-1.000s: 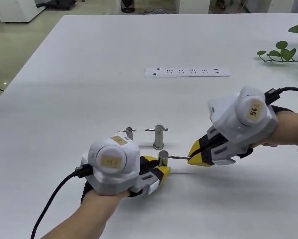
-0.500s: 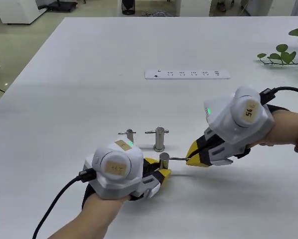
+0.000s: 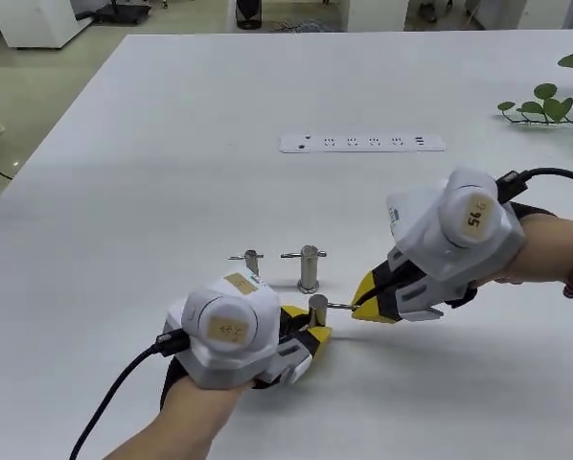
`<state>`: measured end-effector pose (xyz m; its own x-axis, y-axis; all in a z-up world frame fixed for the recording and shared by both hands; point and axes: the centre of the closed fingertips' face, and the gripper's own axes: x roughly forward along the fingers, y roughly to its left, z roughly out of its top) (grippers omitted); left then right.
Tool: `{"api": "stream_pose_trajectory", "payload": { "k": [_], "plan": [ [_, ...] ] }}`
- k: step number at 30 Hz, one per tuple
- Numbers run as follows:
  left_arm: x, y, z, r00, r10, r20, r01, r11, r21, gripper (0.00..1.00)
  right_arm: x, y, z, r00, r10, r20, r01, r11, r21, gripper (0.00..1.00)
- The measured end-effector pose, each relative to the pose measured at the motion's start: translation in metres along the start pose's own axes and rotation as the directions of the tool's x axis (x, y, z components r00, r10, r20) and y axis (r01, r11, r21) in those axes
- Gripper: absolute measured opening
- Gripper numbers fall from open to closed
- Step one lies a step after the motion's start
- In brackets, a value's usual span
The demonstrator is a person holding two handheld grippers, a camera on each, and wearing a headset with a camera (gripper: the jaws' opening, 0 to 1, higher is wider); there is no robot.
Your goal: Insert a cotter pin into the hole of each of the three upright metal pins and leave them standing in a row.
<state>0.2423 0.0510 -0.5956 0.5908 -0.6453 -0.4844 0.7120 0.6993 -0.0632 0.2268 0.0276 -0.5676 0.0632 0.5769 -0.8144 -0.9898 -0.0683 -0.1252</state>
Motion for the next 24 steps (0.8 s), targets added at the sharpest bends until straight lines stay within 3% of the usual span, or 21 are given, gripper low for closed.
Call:
{"api": "stream_pose_trajectory", "payload": {
  "k": [24],
  "plan": [
    [0.003, 0.000, 0.000, 0.9998, 0.020, 0.001, -0.020, 1.000, -0.002, 0.10, 0.011, -0.006, 0.017, 0.9979, -0.058, 0.030, 0.058, 0.998, 0.009, 0.02]
  ]
}}
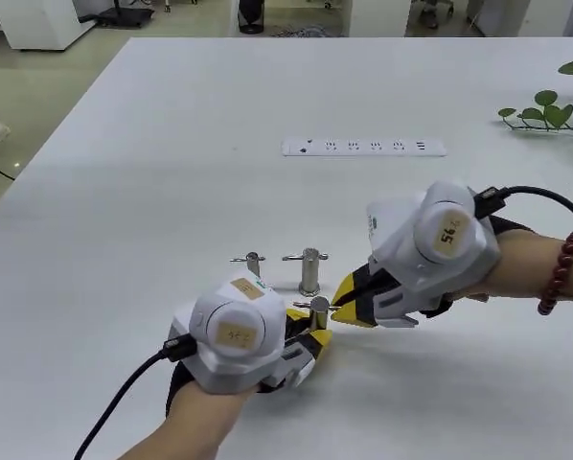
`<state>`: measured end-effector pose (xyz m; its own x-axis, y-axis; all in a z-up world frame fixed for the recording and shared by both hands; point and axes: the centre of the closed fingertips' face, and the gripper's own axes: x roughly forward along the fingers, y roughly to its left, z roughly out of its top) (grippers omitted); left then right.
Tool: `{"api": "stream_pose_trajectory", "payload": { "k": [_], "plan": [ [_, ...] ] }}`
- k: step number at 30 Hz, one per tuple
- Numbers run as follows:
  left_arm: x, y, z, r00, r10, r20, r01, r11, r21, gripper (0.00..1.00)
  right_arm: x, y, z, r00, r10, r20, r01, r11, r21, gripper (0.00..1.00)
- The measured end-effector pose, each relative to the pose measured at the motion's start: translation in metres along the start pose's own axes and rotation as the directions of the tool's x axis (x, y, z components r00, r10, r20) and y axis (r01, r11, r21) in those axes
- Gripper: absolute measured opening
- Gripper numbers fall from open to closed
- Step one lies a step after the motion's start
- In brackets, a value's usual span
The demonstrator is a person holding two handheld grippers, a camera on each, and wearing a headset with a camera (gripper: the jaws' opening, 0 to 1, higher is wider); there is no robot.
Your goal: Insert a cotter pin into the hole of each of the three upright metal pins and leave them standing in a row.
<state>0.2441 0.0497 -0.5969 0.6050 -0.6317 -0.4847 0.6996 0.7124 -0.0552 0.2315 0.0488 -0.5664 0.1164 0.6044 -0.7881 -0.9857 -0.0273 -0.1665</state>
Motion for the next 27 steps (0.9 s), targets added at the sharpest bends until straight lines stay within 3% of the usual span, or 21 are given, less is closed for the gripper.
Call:
{"api": "stream_pose_trajectory", "payload": {
  "k": [5, 11, 15, 27],
  "plan": [
    [0.000, 0.000, 0.000, 1.0000, 0.000, -0.001, 0.000, 1.000, 0.002, 0.10, -0.007, 0.001, 0.000, 0.9999, -0.005, 0.010, 0.005, 1.000, 0.027, 0.11],
    [0.000, -0.001, 0.000, 1.0000, 0.002, -0.001, -0.002, 1.000, 0.000, 0.10, -0.014, 0.002, -0.010, 0.9999, -0.011, -0.008, 0.011, 0.999, 0.040, 0.09],
    [0.000, -0.001, 0.000, 1.0000, 0.003, -0.002, -0.003, 1.000, 0.002, 0.10, -0.013, 0.002, -0.014, 0.9997, -0.015, -0.019, 0.016, 0.999, 0.051, 0.01],
    [0.000, -0.001, 0.000, 1.0000, -0.003, -0.007, 0.003, 1.000, 0.001, 0.10, -0.009, 0.001, -0.008, 0.9998, -0.015, -0.014, 0.016, 0.999, 0.044, 0.00]
  ]
}}
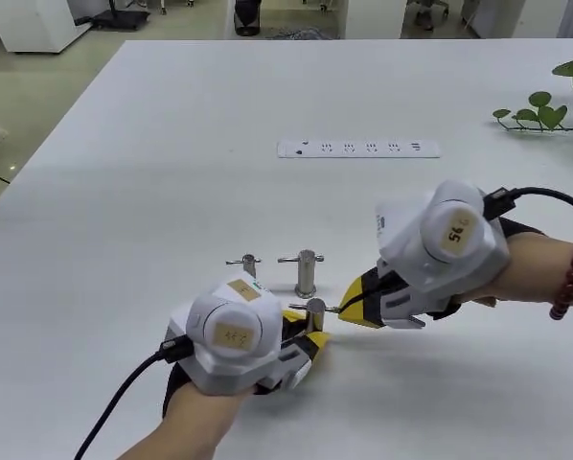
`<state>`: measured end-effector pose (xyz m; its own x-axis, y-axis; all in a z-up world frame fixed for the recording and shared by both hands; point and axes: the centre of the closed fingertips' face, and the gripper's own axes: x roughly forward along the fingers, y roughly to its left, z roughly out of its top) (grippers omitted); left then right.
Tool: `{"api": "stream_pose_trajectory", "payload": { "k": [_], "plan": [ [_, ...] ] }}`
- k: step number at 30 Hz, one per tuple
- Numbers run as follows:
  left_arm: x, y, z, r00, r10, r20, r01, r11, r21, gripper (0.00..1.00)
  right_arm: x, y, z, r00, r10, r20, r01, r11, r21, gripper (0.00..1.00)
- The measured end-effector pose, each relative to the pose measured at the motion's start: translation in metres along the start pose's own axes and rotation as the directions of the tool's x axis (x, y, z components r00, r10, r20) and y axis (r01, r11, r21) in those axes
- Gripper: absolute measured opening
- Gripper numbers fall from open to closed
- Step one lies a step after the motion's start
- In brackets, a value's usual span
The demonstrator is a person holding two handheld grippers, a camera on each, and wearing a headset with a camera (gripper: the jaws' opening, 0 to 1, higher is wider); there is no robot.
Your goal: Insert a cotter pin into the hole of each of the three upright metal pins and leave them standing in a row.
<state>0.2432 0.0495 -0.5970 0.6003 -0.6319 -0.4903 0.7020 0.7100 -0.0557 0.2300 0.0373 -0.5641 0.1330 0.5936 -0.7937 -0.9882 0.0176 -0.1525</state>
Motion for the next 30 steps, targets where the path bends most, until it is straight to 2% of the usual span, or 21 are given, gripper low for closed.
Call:
{"api": "stream_pose_trajectory", "payload": {
  "k": [10, 21, 30],
  "plan": [
    [0.0004, 0.0001, 0.0002, 1.0000, -0.005, -0.002, 0.005, 1.000, 0.001, 0.10, 0.0020, -0.0004, 0.0055, 1.0000, 0.004, 0.006, -0.004, 1.000, -0.011, 0.00],
    [0.0008, 0.0003, 0.0003, 1.0000, -0.006, -0.005, 0.007, 1.000, 0.004, 0.10, 0.0035, -0.0010, 0.0045, 0.9999, 0.011, -0.013, -0.011, 0.999, -0.046, 0.00],
    [0.0006, -0.0002, 0.0002, 0.9999, -0.003, -0.010, 0.003, 1.000, 0.013, 0.10, 0.0043, -0.0005, 0.0042, 0.9999, 0.008, -0.009, -0.009, 0.999, -0.036, 0.00]
  ]
}}
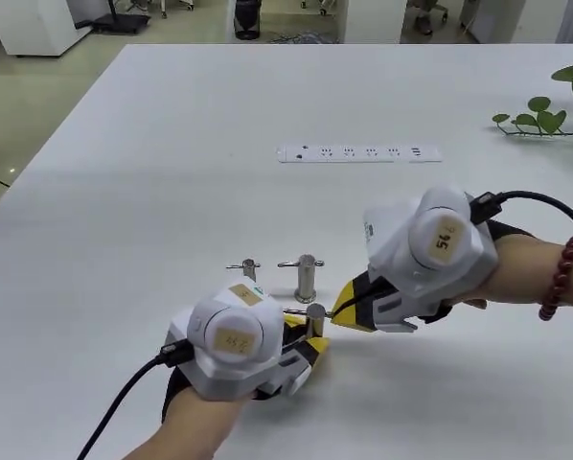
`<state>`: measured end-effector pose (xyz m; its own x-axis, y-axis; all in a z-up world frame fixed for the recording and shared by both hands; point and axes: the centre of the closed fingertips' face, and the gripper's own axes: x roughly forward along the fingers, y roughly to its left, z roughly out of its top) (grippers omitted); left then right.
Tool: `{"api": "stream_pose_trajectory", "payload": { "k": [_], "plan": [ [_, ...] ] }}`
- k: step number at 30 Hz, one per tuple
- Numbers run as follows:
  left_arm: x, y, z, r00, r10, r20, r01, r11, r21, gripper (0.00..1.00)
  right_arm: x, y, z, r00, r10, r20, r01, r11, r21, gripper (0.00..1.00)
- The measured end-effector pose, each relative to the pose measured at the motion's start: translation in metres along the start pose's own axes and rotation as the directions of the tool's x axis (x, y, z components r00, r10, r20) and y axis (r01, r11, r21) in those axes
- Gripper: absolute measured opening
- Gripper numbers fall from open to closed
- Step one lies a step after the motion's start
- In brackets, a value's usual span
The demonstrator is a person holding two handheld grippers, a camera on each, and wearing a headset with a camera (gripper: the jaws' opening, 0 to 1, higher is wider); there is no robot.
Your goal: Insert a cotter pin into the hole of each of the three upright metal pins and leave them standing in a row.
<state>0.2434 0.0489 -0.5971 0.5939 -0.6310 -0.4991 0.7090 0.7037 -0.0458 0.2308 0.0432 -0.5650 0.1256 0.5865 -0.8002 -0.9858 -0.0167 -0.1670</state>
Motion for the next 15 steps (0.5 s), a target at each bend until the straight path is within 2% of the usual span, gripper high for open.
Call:
{"api": "stream_pose_trajectory", "payload": {
  "k": [4, 7, 11, 15],
  "plan": [
    [0.0000, -0.0002, 0.0000, 1.0000, 0.005, -0.008, -0.005, 1.000, 0.008, 0.10, 0.0007, 0.0001, -0.0001, 1.0000, -0.001, 0.002, 0.001, 1.000, 0.008, 0.00],
    [0.0003, 0.0005, -0.0004, 0.9997, 0.016, -0.018, -0.017, 1.000, -0.025, 0.10, 0.0011, -0.0003, -0.0002, 1.0000, -0.004, 0.000, 0.004, 1.000, 0.014, 0.00],
    [0.0000, 0.0012, -0.0028, 0.9991, 0.022, -0.036, -0.024, 0.999, -0.033, 0.11, 0.0006, 0.0000, -0.0001, 1.0000, 0.000, 0.005, 0.000, 1.000, 0.026, 0.00],
    [-0.0038, 0.0056, -0.0084, 0.9978, 0.030, -0.059, -0.033, 0.999, -0.037, 0.24, -0.0013, 0.0006, 0.0020, 0.9999, 0.003, 0.013, -0.003, 0.999, 0.035, 0.01]
  ]
}}
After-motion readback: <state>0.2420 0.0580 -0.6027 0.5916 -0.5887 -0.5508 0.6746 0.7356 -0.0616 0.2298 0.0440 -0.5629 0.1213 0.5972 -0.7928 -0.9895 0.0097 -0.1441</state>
